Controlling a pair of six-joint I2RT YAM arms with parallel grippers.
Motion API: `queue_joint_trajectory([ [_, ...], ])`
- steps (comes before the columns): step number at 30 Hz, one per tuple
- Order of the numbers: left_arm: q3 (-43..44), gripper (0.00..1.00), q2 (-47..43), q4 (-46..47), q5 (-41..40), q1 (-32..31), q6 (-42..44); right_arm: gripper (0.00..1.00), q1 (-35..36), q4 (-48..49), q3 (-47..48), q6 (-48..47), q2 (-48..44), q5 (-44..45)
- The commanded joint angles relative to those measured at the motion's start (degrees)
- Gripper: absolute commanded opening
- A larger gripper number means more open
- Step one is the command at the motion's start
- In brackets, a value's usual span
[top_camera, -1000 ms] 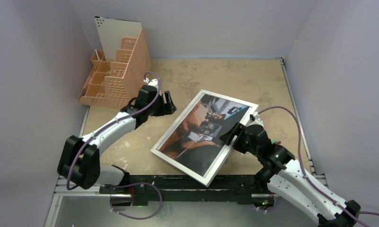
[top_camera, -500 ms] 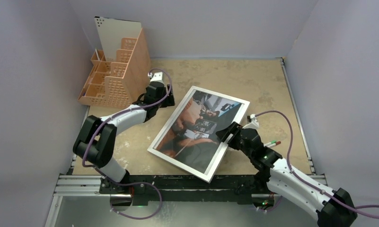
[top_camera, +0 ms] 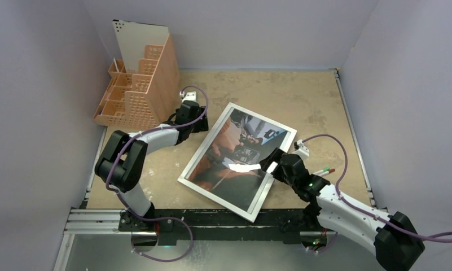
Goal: Put the photo into the frame
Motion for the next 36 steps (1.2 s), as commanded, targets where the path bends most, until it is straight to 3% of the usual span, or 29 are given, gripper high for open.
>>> queue_joint_trajectory([
  [1, 2.47, 0.72, 0.88, 0.54, 0.58, 0.42, 0.79, 0.99, -0.02, -4.11, 4.23, 1.81, 1.22, 6.79],
  [13, 4.52, 0.72, 0.88, -5.66, 2.0, 0.6, -1.17, 0.99, -0.02, -18.98, 11.69, 11.38, 11.56, 10.66],
  [22, -1.65, 0.71, -2.41, -7.92, 13.23, 0.86, -10.43, 0.94, -3.55, -2.71, 11.0, 5.78, 13.77, 3.3],
  [28, -6.78, 0.71, -6.54, -6.89, 15.63, 0.82, -13.77, 0.93, -8.17, 5.75, 14.86, 0.41, 23.25, -2.18],
  [32, -8.74, 0.71, -7.65, -9.33, 11.48, 1.33, -15.59, 0.91, -11.06, 10.76, 18.52, -2.95, 29.68, -4.97],
  [36, -11.8, 0.71, -8.35, -6.85, 16.99, 2.31, -15.74, 0.9, -13.27, 16.05, 22.51, -6.21, 34.97, -5.83],
])
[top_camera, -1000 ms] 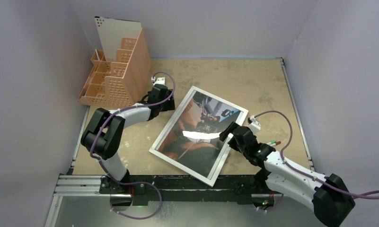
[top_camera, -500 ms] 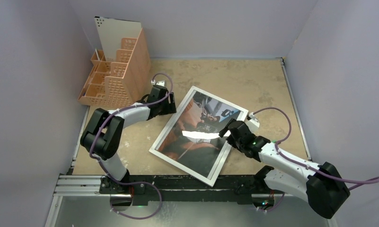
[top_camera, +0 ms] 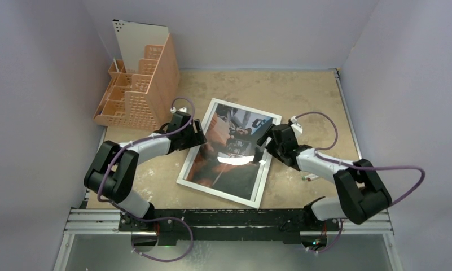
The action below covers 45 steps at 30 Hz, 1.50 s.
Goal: Put the photo into the frame
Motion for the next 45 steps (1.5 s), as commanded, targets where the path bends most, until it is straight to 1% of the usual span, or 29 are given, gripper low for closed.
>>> queue_joint_trajectory([
  [1, -3.75, 0.71, -1.98, 1.47, 5.38, 0.98, -2.14, 0.9, -2.31, 11.27, 6.02, -5.23, 4.61, -2.89],
  [4, -6.31, 0.7, -3.73, 2.79, 9.34, 0.98, -2.38, 0.89, -3.31, 13.77, 10.85, -7.76, 8.28, -4.08],
  [7, -8.98, 0.69, -6.21, 3.85, 13.74, 0.9, -2.87, 0.89, -3.85, 16.82, 15.31, -10.86, 12.95, -7.63],
  [8, -10.13, 0.68, -6.64, 6.72, 16.09, 0.89, -2.7, 0.89, -3.93, 17.63, 17.07, -11.97, 14.93, -9.2],
  [10, -11.32, 0.67, -6.89, 7.99, 19.62, 0.7, -1.36, 0.89, -4.18, 18.67, 20.57, -13.81, 19.05, -12.53],
  [13, -13.23, 0.65, -8.18, 8.1, 20.96, -0.65, -0.41, 0.89, -4.32, 19.25, 26.04, -17.28, 25.5, -17.25],
  [14, -14.08, 0.65, -8.84, 9.2, 21.72, -1.3, -0.42, 0.9, -4.38, 18.45, 28.42, -18.98, 27.71, -17.97],
  [17, -16.36, 0.65, -11.13, 11.51, 22.69, -3.52, -1.21, 0.91, -4.83, 11.92, 36.01, -24.96, 34.08, -16.14],
  [20, -18.1, 0.65, -13.67, 11.73, 21.4, -5.36, -1.48, 0.91, -6.32, 10.96, 39.29, -27.82, 35.12, -15.98],
  [23, -19.04, 0.67, -16.88, 8.66, 16.66, -5.76, -1.57, 0.92, -7.91, 9.5, 41.59, -28.22, 33.34, -15.46],
  [24, -18.94, 0.68, -17.77, 6.62, 13.57, -5.79, -1.57, 0.92, -8.54, 8.29, 42.57, -28.23, 32.5, -14.99],
  [29, -15.33, 0.73, -21.52, -3.6, 3.06, -5.78, -0.13, 0.95, -10.03, 1.74, 44.13, -26.83, 26.32, -9.39],
  [33, -11.6, 0.76, -23.73, -9.24, -3.8, -5.76, 0.58, 0.96, -11.19, -3.02, 39.73, -22.2, 18.42, -5.67],
  [36, -8.25, 0.78, -24.48, -7.73, -4.11, -5.78, 2.49, 0.95, -11.65, -6.45, 33.66, -17.38, 11.93, -3.3],
  [40, -0.24, 0.79, -20.31, -3.4, -2.97, -5.78, 6.05, 0.94, -11.74, -9.61, 25.26, -12.64, 3.59, -3.29],
  [42, 5.66, 0.79, -15.95, -2.9, -4.05, -5.79, 7.76, 0.94, -11.79, -13.95, 22.28, -10.06, -0.01, -2.37],
  [45, 15.5, 0.79, -8.05, -1.97, -5.83, -5.78, 10.56, 0.96, -12.01, -17.76, 18.51, -8.8, -4.95, -2.41],
])
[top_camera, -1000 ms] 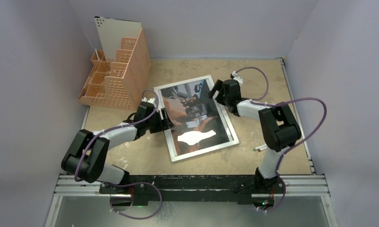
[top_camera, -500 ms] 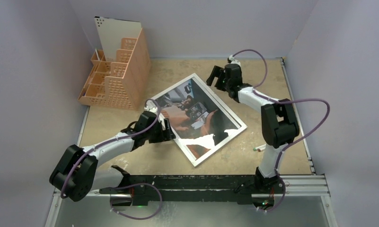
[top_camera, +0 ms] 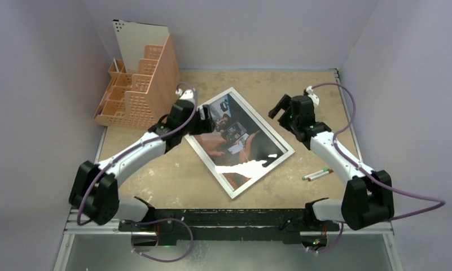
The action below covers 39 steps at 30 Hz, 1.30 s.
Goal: Put the photo into the frame
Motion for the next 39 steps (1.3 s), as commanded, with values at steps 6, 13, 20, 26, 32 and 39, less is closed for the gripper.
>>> queue_joint_trajectory([
  [6, 29.76, 0.79, 25.21, 1.99, -6.56, 0.91, 13.05, 0.98, -0.35, -15.47, -8.59, 4.04, -15.68, 2.51],
  [13, 50.48, 0.79, 42.72, -4.59, 1.79, 8.78, 17.0, 0.99, -0.43, -18.51, -18.0, 7.21, -23.21, -2.69],
  [20, 55.45, 0.79, 51.86, -6.29, 4.74, 12.14, 19.31, 0.99, -0.4, -14.11, -27.32, 11.18, -28.6, -12.83],
  [26, 53.02, 0.85, 52.95, -6.12, 10.31, 13.75, 18.28, 0.98, -0.48, -2.65, -33.2, 12.62, -26.36, -20.12],
  [32, 48.84, 0.87, 52.38, -5.02, 12.98, 14.41, 17.09, 0.96, -0.48, 6.9, -34.25, 14.67, -19.78, -22.62],
  [39, 43.04, 0.87, 48.95, -4.22, 13.35, 14.43, 17.03, 0.95, -0.5, 13.47, -33.27, 16.19, -14.24, -19.53],
])
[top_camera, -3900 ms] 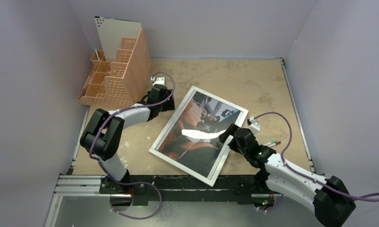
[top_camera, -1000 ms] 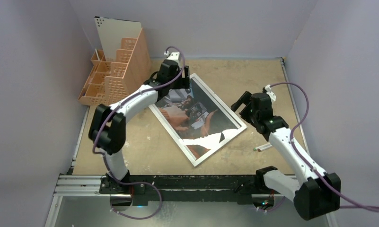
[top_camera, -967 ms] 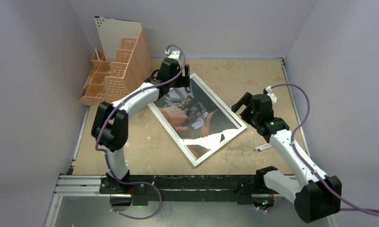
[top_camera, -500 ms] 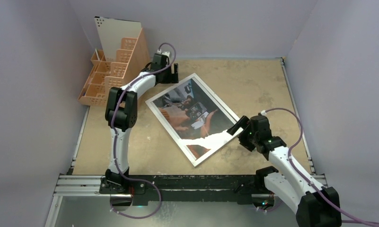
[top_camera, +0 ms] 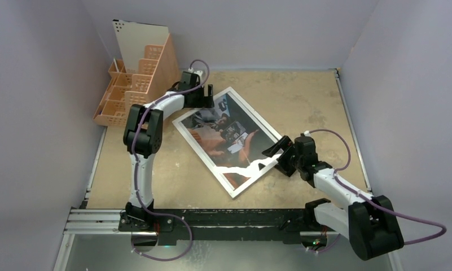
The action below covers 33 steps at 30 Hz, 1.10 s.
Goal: Put the photo into the frame
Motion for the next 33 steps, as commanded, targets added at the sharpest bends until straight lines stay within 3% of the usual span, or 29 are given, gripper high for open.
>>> queue_joint_trajectory([
  [1, -3.88, 0.86, -3.97, -0.62, 1.41, 0.63, -0.73, 0.95, -0.34, 7.1, 1.62, 1.31, 3.26, 2.11],
  [8, -14.96, 0.81, -10.26, 1.58, 3.12, 0.54, -6.07, 0.95, -4.92, 9.84, 7.5, -2.48, 8.95, 5.56],
  [20, -31.12, 0.78, -19.82, 2.83, 2.64, -1.04, -14.63, 0.94, -13.37, 19.69, 15.36, -6.55, 20.63, -1.41],
  [26, -35.82, 0.78, -25.66, 2.47, -0.23, -7.03, -15.72, 0.92, -14.2, 22.8, 19.29, -7.94, 28.18, -5.98],
  [33, -44.78, 0.78, -32.25, 4.93, -0.85, -7.41, -19.03, 0.91, -14.21, 23.35, 21.42, -9.29, 32.33, -8.69],
])
